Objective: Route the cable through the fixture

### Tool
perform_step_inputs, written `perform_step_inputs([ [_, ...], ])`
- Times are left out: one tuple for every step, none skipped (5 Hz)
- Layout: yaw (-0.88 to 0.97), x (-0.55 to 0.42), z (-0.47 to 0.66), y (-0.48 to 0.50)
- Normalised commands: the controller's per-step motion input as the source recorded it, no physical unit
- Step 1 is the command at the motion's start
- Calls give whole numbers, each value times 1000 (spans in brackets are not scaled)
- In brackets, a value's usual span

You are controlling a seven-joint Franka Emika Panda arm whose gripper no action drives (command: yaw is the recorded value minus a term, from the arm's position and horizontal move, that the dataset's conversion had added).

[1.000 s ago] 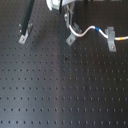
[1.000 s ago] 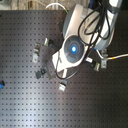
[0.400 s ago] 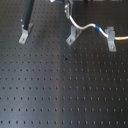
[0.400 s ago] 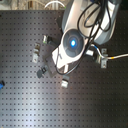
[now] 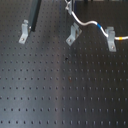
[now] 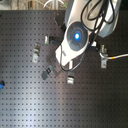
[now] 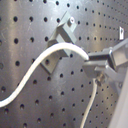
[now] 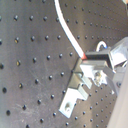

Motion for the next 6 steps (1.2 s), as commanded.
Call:
perform_step_inputs([
  [546, 106, -61, 83],
  [629, 118, -63, 50],
  [566, 125, -54, -41],
  [549, 173, -21, -78],
  [409, 109, 0, -113],
  [0, -39, 113, 18],
])
